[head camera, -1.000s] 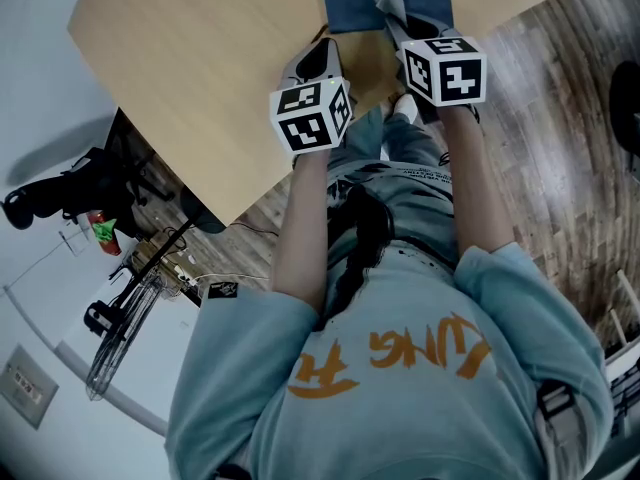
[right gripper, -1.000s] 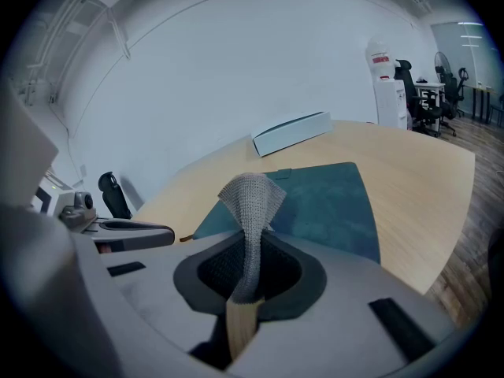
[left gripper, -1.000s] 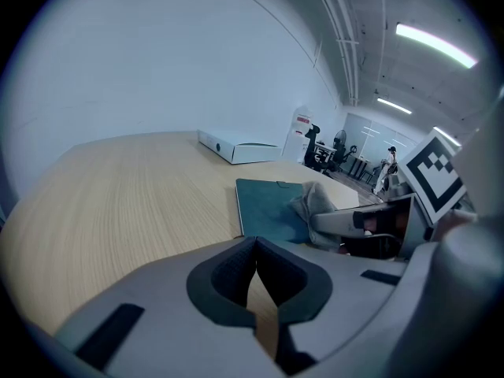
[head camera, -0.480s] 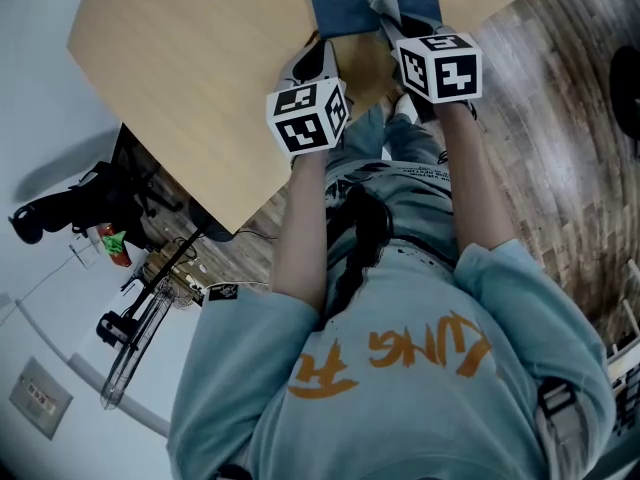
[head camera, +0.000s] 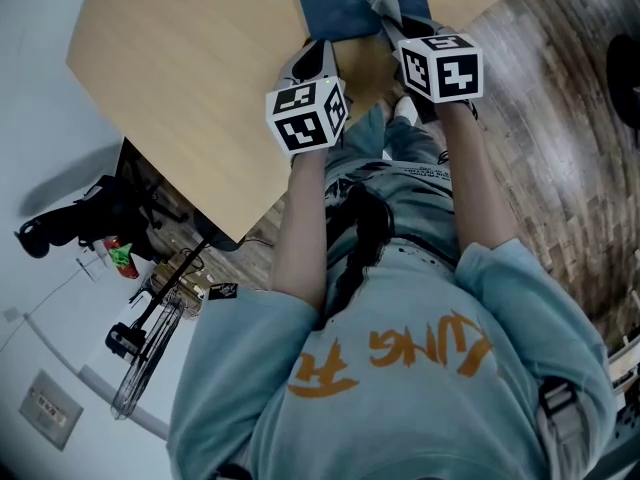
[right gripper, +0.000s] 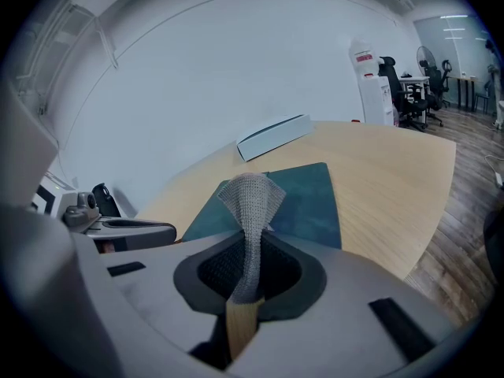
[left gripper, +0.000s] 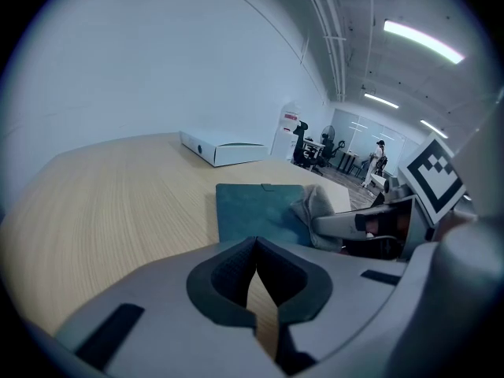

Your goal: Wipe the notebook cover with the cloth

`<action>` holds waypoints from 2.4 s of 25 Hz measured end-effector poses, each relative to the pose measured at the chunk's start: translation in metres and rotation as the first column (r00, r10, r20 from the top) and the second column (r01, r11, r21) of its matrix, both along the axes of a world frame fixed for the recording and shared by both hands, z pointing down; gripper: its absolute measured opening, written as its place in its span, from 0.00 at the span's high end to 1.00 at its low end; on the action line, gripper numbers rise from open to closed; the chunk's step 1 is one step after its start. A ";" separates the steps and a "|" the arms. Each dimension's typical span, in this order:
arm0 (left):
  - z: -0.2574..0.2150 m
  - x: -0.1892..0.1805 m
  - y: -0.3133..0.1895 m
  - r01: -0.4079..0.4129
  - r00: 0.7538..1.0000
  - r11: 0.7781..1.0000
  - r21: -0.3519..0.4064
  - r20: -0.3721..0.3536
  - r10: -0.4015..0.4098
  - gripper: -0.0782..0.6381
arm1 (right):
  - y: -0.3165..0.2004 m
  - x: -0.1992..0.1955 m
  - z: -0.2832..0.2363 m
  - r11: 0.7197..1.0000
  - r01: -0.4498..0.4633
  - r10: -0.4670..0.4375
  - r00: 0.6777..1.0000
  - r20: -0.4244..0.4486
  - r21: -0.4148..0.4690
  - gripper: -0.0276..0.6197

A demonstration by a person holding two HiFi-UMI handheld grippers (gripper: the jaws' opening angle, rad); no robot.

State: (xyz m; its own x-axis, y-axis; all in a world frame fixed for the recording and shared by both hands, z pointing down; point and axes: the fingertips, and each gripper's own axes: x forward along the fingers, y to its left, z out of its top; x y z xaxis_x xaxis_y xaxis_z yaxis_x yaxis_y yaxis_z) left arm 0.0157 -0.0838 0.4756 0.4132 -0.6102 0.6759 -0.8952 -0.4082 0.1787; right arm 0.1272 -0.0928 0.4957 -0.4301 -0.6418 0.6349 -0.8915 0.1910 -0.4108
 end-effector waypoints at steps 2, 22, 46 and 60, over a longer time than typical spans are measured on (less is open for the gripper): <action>0.000 0.004 0.000 -0.009 1.000 1.000 0.000 0.002 0.009 0.87 | 0.001 0.004 0.000 1.000 -0.008 0.008 1.000 0.002 0.000 0.92; -0.002 0.028 -0.003 -0.069 0.998 0.998 -0.002 0.001 0.069 0.87 | 0.005 0.031 0.000 0.998 -0.070 0.070 0.998 0.001 0.000 0.91; -0.006 0.060 -0.003 -0.109 0.994 0.994 0.003 -0.023 0.109 0.87 | 0.015 0.093 -0.007 0.977 -0.213 0.211 0.974 -0.078 -0.023 0.91; -0.029 -0.012 -0.023 0.086 0.995 0.995 0.046 -0.060 -0.083 0.87 | -0.028 0.023 -0.047 0.998 -0.028 0.033 0.994 -0.100 0.050 0.91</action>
State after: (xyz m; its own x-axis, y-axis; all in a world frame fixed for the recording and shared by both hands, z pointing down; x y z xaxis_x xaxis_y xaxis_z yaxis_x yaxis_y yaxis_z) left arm 0.0035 -0.1065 0.4471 0.3963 -0.6762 0.6211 -0.9156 -0.3413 0.2126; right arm 0.1504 -0.1207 0.4490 -0.3453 -0.6849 0.6416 -0.9335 0.1806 -0.3097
